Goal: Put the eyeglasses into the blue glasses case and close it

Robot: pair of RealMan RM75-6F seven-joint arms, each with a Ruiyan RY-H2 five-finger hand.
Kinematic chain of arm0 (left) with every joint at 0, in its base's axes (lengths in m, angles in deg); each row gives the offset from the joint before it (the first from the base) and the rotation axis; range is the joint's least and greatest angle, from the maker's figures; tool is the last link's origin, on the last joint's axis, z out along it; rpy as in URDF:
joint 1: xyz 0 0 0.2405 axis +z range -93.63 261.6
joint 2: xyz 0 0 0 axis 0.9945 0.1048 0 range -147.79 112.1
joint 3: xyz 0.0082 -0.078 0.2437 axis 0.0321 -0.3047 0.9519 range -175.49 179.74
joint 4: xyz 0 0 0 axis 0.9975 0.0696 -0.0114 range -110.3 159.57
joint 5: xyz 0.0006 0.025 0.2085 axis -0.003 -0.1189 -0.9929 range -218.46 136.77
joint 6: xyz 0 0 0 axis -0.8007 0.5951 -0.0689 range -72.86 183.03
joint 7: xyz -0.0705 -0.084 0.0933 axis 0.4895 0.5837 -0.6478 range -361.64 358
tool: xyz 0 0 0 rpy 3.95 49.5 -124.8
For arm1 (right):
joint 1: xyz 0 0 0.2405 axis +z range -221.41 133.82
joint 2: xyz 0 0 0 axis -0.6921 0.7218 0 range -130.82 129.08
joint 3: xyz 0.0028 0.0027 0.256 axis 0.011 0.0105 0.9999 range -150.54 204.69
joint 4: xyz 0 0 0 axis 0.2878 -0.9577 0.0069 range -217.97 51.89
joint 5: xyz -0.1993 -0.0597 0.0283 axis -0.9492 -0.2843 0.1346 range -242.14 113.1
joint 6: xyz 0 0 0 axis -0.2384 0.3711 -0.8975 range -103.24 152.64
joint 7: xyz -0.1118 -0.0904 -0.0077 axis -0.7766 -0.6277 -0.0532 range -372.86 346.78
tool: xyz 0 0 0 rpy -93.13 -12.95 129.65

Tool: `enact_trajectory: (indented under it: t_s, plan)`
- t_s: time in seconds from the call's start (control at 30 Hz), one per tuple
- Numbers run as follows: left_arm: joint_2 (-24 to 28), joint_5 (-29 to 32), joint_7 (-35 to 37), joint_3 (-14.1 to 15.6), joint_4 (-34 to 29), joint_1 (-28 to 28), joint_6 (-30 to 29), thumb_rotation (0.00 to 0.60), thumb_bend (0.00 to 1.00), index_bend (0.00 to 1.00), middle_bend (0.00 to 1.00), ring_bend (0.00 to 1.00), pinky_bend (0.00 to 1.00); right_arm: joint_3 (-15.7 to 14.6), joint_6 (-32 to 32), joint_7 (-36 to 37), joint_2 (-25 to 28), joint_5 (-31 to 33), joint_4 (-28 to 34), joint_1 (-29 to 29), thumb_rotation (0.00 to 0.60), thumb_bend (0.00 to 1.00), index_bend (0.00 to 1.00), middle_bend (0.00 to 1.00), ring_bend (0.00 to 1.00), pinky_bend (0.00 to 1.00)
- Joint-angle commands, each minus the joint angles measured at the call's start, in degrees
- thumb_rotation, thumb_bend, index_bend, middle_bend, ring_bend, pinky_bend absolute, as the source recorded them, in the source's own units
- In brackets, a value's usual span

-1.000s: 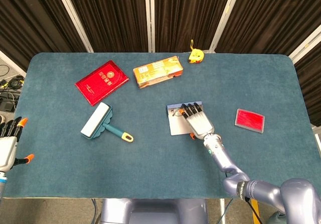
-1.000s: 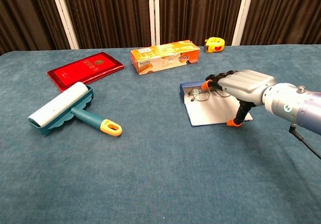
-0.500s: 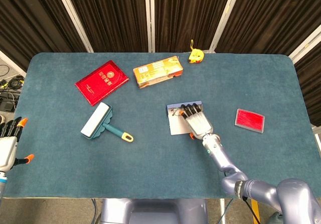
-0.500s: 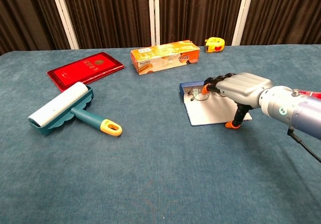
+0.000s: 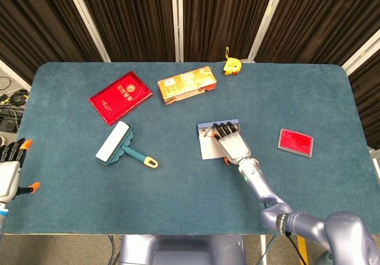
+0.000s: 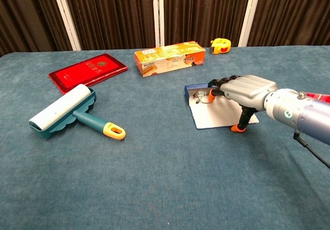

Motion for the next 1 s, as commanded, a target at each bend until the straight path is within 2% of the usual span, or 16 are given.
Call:
enact_trajectory:
  t_s: [0.03, 0.17, 0.37, 1.0]
  plan:
    - [0.0, 0.0, 0.0, 0.0, 0.0, 0.0, 0.0, 0.6, 0.0, 0.0, 0.0, 0.0, 0.0, 0.0, 0.1, 0.4, 0.0, -0.3, 0.0, -0.1, 0.6, 0.35, 0.32, 0.0, 0.0, 0.0]
    - [0.0, 0.0, 0.0, 0.0, 0.0, 0.0, 0.0, 0.6, 0.0, 0.0, 0.0, 0.0, 0.0, 0.0, 0.2, 0.7, 0.2, -0.7, 0.0, -0.2, 0.6, 0.4, 0.36, 0.0, 0.0, 0.0]
    - [0.1, -0.1, 0.1, 0.1, 0.0, 0.0, 0.0, 0.6, 0.0, 0.0, 0.0, 0.0, 0.0, 0.4, 0.5, 1.4, 0.4, -1.0, 0.2, -0.2, 0.6, 0.44, 0.36, 0.0, 0.0, 0.0]
    - [0.1, 0.1, 0.2, 0.0, 0.0, -0.1, 0.1, 0.6, 0.0, 0.0, 0.0, 0.0, 0.0, 1.8, 0.4, 1.8, 0.8, -0.4, 0.7, 0.2, 0.6, 0.44, 0.37, 0.0, 0.0, 0.0]
